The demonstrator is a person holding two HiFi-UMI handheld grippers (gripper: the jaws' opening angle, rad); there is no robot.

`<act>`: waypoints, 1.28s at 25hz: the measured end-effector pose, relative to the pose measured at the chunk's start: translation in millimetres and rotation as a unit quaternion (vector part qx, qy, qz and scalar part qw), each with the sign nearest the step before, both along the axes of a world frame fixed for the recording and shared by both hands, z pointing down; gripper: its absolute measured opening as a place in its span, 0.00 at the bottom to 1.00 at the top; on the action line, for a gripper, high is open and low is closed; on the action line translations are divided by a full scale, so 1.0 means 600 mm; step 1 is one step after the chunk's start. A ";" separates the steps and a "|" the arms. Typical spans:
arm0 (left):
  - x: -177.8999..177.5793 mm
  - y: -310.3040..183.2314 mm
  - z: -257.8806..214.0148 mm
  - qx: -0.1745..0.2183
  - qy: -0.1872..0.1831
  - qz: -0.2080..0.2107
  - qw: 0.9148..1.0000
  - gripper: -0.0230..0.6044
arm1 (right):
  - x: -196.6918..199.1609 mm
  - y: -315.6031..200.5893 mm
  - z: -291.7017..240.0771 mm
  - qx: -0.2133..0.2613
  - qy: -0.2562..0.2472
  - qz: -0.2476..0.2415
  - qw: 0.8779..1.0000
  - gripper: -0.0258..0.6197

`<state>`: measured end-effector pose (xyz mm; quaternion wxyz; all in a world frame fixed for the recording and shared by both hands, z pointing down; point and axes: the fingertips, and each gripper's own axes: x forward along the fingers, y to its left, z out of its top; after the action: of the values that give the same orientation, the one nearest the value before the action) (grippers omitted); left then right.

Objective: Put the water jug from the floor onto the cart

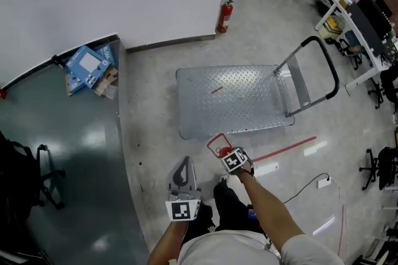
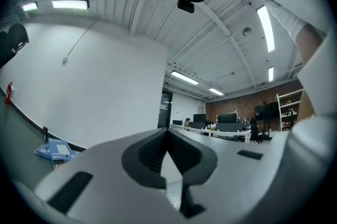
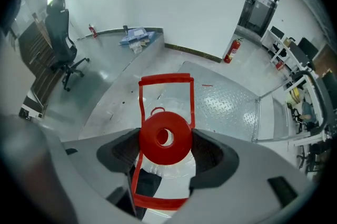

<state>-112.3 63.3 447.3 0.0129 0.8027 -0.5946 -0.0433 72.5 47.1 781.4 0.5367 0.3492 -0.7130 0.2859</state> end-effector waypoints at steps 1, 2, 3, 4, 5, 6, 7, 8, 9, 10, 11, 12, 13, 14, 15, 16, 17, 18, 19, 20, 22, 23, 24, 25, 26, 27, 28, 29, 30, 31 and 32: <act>0.003 -0.011 -0.005 0.002 -0.001 -0.001 1.000 0.04 | 0.001 -0.017 -0.006 0.002 -0.002 0.001 1.000 0.50; 0.007 -0.021 -0.010 0.000 -0.001 -0.003 1.000 0.04 | 0.001 -0.033 -0.010 0.004 -0.004 0.001 1.000 0.50; 0.010 -0.032 -0.014 0.001 -0.002 -0.006 1.000 0.04 | 0.001 -0.050 -0.014 0.006 -0.007 -0.001 1.000 0.50; 0.012 -0.043 -0.018 0.007 -0.006 -0.010 1.000 0.04 | -0.001 -0.066 -0.017 0.007 -0.009 -0.004 1.000 0.50; 0.014 -0.056 -0.020 0.011 -0.009 -0.016 1.000 0.04 | -0.002 -0.084 -0.020 0.008 -0.010 -0.008 1.000 0.50; 0.016 -0.069 -0.022 0.013 -0.008 -0.023 1.000 0.04 | -0.004 -0.102 -0.023 0.010 -0.011 -0.011 1.000 0.50; 0.018 -0.081 -0.022 0.011 -0.006 -0.031 0.999 0.04 | -0.005 -0.121 -0.025 0.013 -0.013 -0.014 1.000 0.50; 0.021 -0.092 -0.023 0.009 -0.004 -0.038 0.999 0.04 | -0.007 -0.140 -0.027 0.017 -0.015 -0.015 1.000 0.50; 0.023 -0.102 -0.025 0.008 -0.004 -0.045 0.999 0.04 | -0.009 -0.158 -0.028 0.021 -0.016 -0.017 0.999 0.50; 0.026 -0.112 -0.028 0.009 -0.006 -0.051 0.999 0.04 | -0.012 -0.177 -0.029 0.025 -0.017 -0.022 0.999 0.50; 0.029 -0.121 -0.033 0.010 -0.008 -0.057 0.998 0.04 | -0.015 -0.194 -0.028 0.028 -0.018 -0.029 0.999 0.50; 0.032 -0.128 -0.036 0.011 -0.011 -0.062 0.998 0.04 | -0.018 -0.209 -0.027 0.029 -0.018 -0.036 0.999 0.50; 0.034 -0.133 -0.037 0.010 -0.014 -0.064 0.998 0.04 | -0.021 -0.222 -0.023 0.029 -0.019 -0.041 0.999 0.50; 0.036 -0.139 -0.036 0.009 -0.017 -0.064 0.998 0.04 | -0.023 -0.237 -0.018 0.029 -0.020 -0.042 0.998 0.50; 0.036 -0.146 -0.033 0.006 -0.020 -0.062 0.998 0.04 | -0.027 -0.256 -0.014 0.030 -0.022 -0.041 0.998 0.50; 0.035 -0.154 -0.030 0.003 -0.021 -0.060 0.998 0.04 | -0.032 -0.276 -0.009 0.031 -0.024 -0.039 0.998 0.50; 0.033 -0.162 -0.026 0.001 -0.023 -0.058 0.998 0.04 | -0.038 -0.295 -0.005 0.031 -0.026 -0.037 0.998 0.50; 0.030 -0.169 -0.022 -0.002 -0.025 -0.056 0.998 0.04 | -0.045 -0.312 0.000 0.031 -0.027 -0.037 0.998 0.50; 0.026 -0.177 -0.016 -0.005 -0.026 -0.054 0.998 0.04 | -0.051 -0.327 0.005 0.029 -0.027 -0.035 0.999 0.50; 0.022 -0.184 -0.010 -0.009 -0.025 -0.053 0.998 0.04 | -0.055 -0.340 0.011 0.026 -0.027 -0.033 0.999 0.50; 0.015 -0.202 0.002 -0.019 -0.022 -0.049 0.998 0.04 | -0.061 -0.363 0.022 0.022 -0.023 -0.025 0.999 0.50; 0.013 -0.211 0.004 -0.022 -0.021 -0.046 0.998 0.04 | -0.063 -0.375 0.027 0.022 -0.021 -0.022 0.999 0.50; 0.012 -0.220 0.006 -0.024 -0.023 -0.041 0.999 0.04 | -0.068 -0.385 0.031 0.022 -0.021 -0.022 0.999 0.50; 0.010 -0.229 0.008 -0.025 -0.025 -0.035 0.999 0.04 | -0.073 -0.395 0.037 0.022 -0.021 -0.022 0.999 0.50; 0.009 -0.236 0.011 -0.027 -0.028 -0.029 0.999 0.04 | -0.077 -0.403 0.043 0.021 -0.022 -0.022 0.999 0.50; 0.006 -0.243 0.015 -0.027 -0.029 -0.026 0.999 0.04 | -0.080 -0.411 0.050 0.020 -0.023 -0.021 0.999 0.50; 0.004 -0.249 0.019 -0.029 -0.030 -0.024 0.999 0.04 | -0.081 -0.419 0.057 0.018 -0.024 -0.018 0.999 0.50; 0.004 -0.253 0.025 -0.034 -0.029 -0.021 0.999 0.04 | -0.082 -0.426 0.063 0.017 -0.026 -0.015 0.999 0.50; 0.005 -0.257 0.030 -0.041 -0.030 -0.018 0.999 0.04 | -0.083 -0.435 0.067 0.019 -0.030 -0.012 0.999 0.50; 0.005 -0.259 0.035 -0.047 -0.033 -0.013 0.998 0.04 | -0.088 -0.446 0.068 0.023 -0.035 -0.009 0.999 0.50; 0.004 -0.262 0.041 -0.051 -0.038 -0.009 0.998 0.04 | -0.094 -0.457 0.067 0.029 -0.040 -0.007 0.999 0.50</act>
<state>-109.9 -93.8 471.8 0.0307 0.7969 -0.6031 0.0175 16.2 -227.4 821.4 0.4997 0.3480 -0.7440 0.2751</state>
